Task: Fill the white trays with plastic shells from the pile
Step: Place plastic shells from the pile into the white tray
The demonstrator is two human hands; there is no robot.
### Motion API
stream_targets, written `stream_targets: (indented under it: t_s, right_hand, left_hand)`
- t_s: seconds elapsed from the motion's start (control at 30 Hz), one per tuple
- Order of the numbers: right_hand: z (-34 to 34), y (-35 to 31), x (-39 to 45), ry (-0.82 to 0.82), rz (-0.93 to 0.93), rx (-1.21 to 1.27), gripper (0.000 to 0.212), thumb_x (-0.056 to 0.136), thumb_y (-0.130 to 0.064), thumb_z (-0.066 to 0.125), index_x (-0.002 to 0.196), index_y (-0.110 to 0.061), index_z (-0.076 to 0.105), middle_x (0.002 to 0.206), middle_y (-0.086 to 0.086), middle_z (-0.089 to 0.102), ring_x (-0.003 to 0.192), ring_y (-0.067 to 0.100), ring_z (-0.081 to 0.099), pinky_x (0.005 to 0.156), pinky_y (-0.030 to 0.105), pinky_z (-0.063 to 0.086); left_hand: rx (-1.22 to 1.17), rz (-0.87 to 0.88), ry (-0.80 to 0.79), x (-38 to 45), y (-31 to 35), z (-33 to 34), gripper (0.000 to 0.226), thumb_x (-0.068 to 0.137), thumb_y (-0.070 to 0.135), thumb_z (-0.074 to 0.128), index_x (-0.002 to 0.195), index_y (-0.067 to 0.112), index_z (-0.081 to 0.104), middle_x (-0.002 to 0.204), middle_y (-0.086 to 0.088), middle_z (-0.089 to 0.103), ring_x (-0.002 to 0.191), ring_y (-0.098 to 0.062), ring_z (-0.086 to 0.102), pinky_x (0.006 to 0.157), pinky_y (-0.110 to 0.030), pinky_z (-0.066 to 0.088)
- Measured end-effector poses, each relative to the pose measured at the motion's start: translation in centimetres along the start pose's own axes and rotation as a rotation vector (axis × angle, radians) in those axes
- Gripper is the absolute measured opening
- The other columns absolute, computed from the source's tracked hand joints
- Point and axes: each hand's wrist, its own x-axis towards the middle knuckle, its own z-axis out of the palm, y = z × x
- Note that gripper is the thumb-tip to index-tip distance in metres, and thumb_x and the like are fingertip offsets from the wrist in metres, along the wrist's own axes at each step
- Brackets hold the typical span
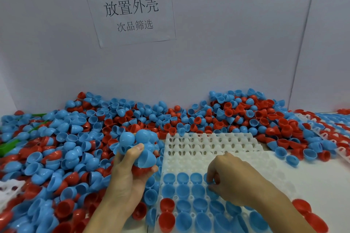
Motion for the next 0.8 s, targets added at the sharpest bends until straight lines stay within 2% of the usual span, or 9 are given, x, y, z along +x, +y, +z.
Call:
stream_targets:
  t_s: [0.17,0.27,0.37,0.47,0.53,0.6,0.63,0.7,0.8]
  right_hand:
    - [-0.2,0.4,-0.1,-0.005,0.004,0.040,0.017,0.088,-0.031,0.074,0.105,-0.027,0.076,0.097,-0.013,0.069,0.082,0.006,0.064,0.073,0.018,0.055]
    - [-0.4,1.2,-0.2,0.030,-0.018,0.080,0.020,0.090,-0.032,0.070,0.109,-0.030,0.073,0.087,-0.016,0.068,0.084,0.007,0.063,0.077,0.024,0.056]
    - [-0.4,1.2,0.0,0.171,-0.054,0.134,0.019,0.094,-0.037,0.063,0.111,-0.034,0.069,0.080,-0.016,0.066,0.081,0.005,0.062,0.070,0.020,0.051]
    - [-0.2,0.1,0.1,0.286,-0.141,0.292,0.011,0.093,-0.043,0.062,0.103,-0.043,0.067,0.078,-0.019,0.063,0.077,0.001,0.058,0.064,0.016,0.045]
    - [0.0,-1.2,-0.1,0.358,-0.236,0.452,0.006,0.093,-0.038,0.064,0.092,-0.043,0.066,0.082,-0.021,0.065,0.078,0.003,0.061,0.061,0.016,0.047]
    - [0.1,-3.0,-0.2,0.403,-0.332,0.628,0.005,0.092,-0.036,0.065,0.092,-0.041,0.067,0.087,-0.018,0.067,0.081,0.007,0.064,0.057,0.017,0.048]
    - [0.0,-4.1,-0.1,0.406,-0.378,0.708,0.004,0.091,-0.040,0.065,0.095,-0.041,0.066,0.092,-0.017,0.066,0.085,0.008,0.065,0.058,0.019,0.051]
    - [0.0,-6.0,0.3,0.386,-0.441,0.806,0.019,0.087,-0.051,0.062,0.103,-0.041,0.062,0.102,-0.017,0.063,0.092,0.007,0.065,0.064,0.024,0.056]
    - [0.7,-8.3,1.2,0.371,-0.450,0.860,0.017,0.089,-0.042,0.067,0.104,-0.042,0.061,0.098,-0.015,0.061,0.087,0.010,0.067,0.061,0.029,0.058]
  left_hand:
    - [0.002,0.003,-0.017,0.2,-0.4,-0.3,0.011,0.065,0.020,0.071,0.075,0.018,0.069,0.073,-0.003,0.067,0.067,-0.016,0.066,0.045,-0.025,0.052]
    - [0.036,0.004,-0.012,0.4,-0.3,-0.5,0.025,0.054,0.018,0.086,0.074,0.021,0.072,0.077,-0.003,0.068,0.074,-0.019,0.066,0.046,-0.026,0.052]
    - [0.094,0.044,0.027,0.6,-0.4,-0.4,0.026,0.054,0.013,0.089,0.067,0.030,0.074,0.071,0.002,0.067,0.065,-0.012,0.067,0.045,-0.026,0.053]
    - [0.132,0.102,0.105,0.8,-0.5,-0.4,0.015,0.060,0.025,0.080,0.067,0.037,0.073,0.071,0.005,0.069,0.065,-0.010,0.067,0.048,-0.026,0.054]
    - [0.164,0.134,0.143,1.0,-0.6,-0.5,0.016,0.066,0.024,0.079,0.070,0.038,0.072,0.072,0.006,0.068,0.070,-0.015,0.065,0.050,-0.027,0.054]
    - [0.205,0.149,0.163,1.0,-0.5,-0.6,0.020,0.074,0.020,0.081,0.072,0.038,0.072,0.073,0.007,0.068,0.076,-0.020,0.065,0.051,-0.028,0.054]
    - [0.218,0.150,0.158,1.1,-0.5,-0.7,0.021,0.074,0.020,0.083,0.073,0.038,0.072,0.074,0.006,0.069,0.078,-0.022,0.065,0.052,-0.028,0.054]
    - [0.243,0.141,0.145,0.9,-0.4,-0.7,0.024,0.065,0.026,0.090,0.076,0.037,0.072,0.081,0.000,0.072,0.082,-0.025,0.067,0.057,-0.031,0.054]
    - [0.238,0.101,0.144,0.7,-0.4,-0.5,0.035,0.056,0.039,0.089,0.086,0.030,0.074,0.102,-0.015,0.074,0.092,-0.035,0.071,0.073,-0.047,0.058]
